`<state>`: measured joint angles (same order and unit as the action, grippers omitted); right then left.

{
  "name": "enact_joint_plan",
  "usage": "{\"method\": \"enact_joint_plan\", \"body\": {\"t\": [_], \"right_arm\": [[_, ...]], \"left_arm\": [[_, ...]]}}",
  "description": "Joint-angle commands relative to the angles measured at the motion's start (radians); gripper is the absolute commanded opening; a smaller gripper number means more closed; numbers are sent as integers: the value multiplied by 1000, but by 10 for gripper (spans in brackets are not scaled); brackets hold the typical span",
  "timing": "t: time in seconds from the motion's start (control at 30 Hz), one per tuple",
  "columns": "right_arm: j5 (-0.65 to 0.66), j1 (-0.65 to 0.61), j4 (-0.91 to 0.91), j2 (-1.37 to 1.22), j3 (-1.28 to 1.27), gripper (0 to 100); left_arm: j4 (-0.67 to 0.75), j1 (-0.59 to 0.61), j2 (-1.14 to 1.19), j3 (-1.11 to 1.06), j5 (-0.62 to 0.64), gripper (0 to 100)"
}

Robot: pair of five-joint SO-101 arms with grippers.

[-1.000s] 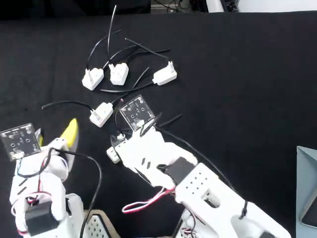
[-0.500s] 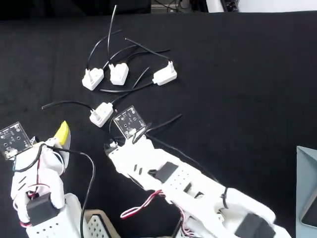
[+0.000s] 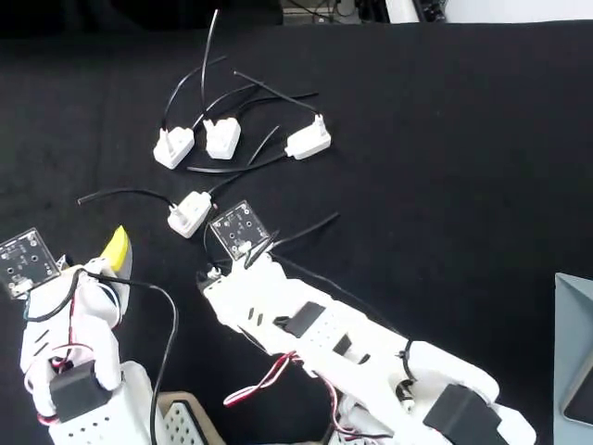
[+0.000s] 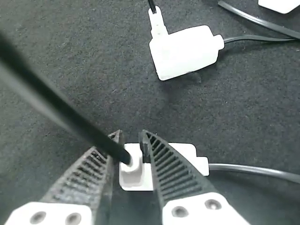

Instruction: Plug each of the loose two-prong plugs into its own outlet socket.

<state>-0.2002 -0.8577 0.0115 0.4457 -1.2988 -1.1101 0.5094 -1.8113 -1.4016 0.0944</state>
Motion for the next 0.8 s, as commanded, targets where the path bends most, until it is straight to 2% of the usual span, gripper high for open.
{"method": "enact_joint_plan", "body": {"t": [0.0,0.4,0.63,0.77], "right_arm": [[18,-8,-14,-2,5,11],[107,-6,-6,-2,4,11],[120,-6,175,-2,79,11],[117,-6,219,-2,99,11]], "left_arm": [[18,12,-9,4,2,320],[18,12,-9,-7,-2,320],[18,12,-9,-7,-2,320],[18,13,-9,-7,-2,320]]}}
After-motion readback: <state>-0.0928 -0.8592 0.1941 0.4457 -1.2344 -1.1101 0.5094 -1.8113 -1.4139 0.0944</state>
